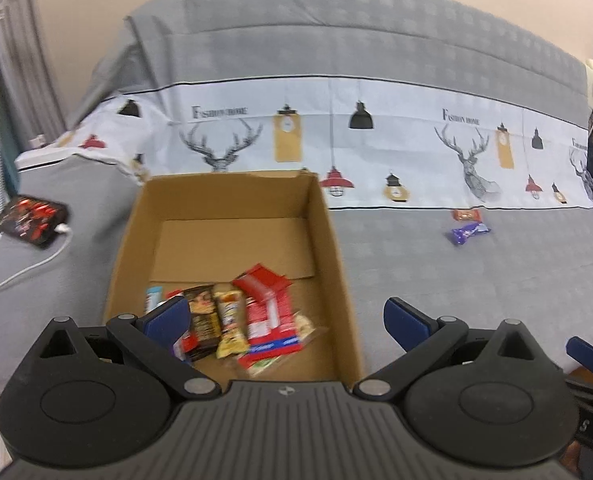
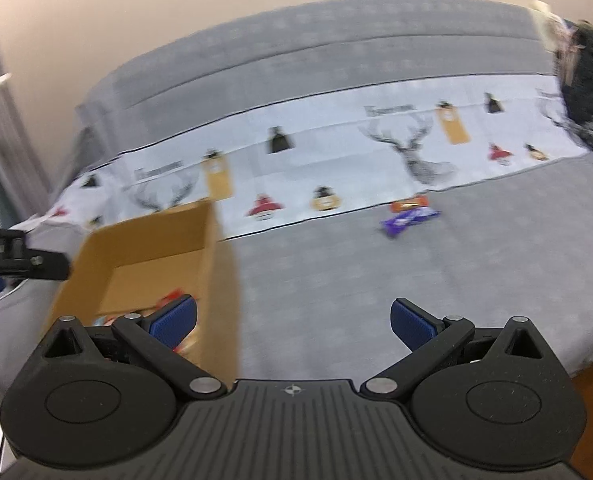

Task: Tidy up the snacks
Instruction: 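Grasp the purple candy bar with right gripper while left grasps the orange-red candy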

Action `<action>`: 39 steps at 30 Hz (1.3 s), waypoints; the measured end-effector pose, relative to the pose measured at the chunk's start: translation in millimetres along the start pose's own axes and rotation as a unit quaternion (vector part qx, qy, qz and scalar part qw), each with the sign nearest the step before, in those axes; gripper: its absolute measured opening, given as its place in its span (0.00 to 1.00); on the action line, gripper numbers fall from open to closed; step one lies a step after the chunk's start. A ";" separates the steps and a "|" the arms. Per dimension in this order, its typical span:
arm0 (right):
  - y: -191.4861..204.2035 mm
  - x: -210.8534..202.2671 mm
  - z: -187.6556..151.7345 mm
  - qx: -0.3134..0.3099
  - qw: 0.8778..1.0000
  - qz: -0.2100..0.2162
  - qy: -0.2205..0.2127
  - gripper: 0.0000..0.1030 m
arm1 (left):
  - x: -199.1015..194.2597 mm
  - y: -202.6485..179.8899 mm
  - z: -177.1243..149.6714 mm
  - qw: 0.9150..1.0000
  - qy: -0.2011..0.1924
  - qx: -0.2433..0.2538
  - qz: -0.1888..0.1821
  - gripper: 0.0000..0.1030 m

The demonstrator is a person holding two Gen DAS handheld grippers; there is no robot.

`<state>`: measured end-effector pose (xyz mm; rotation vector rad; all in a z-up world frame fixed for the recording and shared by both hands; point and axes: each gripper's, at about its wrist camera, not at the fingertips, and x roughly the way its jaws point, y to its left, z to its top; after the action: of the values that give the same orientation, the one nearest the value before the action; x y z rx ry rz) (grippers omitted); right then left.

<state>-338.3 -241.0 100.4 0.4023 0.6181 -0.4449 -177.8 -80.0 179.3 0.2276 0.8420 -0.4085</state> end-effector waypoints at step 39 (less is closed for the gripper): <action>-238.1 300.1 47.6 0.098 0.982 -0.139 0.079 0.15 | 287.6 -215.6 128.5 0.976 0.037 0.202 -0.078 1.00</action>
<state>-219.2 -544.4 -106.4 0.5445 0.7931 -0.7500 -14.2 -393.7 36.2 0.5585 0.8470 -0.7228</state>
